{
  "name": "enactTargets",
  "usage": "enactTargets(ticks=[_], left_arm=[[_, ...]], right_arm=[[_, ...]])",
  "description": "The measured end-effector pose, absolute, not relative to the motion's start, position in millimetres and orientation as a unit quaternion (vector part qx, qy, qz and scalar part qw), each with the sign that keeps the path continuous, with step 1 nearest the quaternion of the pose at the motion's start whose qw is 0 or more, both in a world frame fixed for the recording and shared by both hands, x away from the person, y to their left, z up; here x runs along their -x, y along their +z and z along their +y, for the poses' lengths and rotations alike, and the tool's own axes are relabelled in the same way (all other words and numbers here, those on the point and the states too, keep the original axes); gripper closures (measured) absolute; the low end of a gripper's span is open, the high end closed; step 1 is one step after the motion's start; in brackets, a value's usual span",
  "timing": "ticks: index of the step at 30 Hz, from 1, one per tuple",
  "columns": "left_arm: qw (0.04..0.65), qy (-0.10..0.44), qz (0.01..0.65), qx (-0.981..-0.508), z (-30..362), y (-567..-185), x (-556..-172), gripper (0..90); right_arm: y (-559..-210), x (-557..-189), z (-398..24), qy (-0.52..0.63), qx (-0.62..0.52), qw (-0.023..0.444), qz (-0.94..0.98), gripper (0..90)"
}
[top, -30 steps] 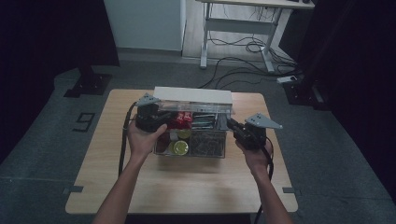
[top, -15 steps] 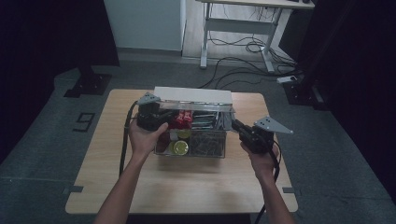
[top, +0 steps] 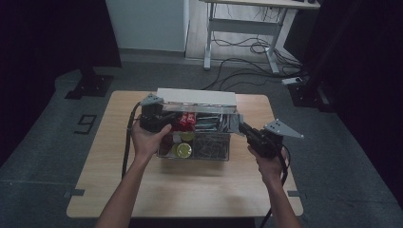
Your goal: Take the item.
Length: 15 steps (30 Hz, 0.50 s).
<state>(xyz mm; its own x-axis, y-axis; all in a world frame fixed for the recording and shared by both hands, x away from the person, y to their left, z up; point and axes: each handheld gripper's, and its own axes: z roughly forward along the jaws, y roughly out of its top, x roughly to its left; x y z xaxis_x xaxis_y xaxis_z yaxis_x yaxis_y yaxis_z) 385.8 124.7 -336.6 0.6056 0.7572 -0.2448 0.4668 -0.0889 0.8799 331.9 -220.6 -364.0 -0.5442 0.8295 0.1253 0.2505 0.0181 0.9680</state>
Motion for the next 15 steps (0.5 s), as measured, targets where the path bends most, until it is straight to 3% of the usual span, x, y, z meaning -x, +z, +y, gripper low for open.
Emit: enactTargets(ticks=[15], left_arm=[[0.525, 0.139, 0.421, -0.726, 123.2, -336.1, -385.6, 84.7]], right_arm=[[-351.5, -319.7, -241.9, 0.585, -0.407, 0.271, 0.647, 88.0]])
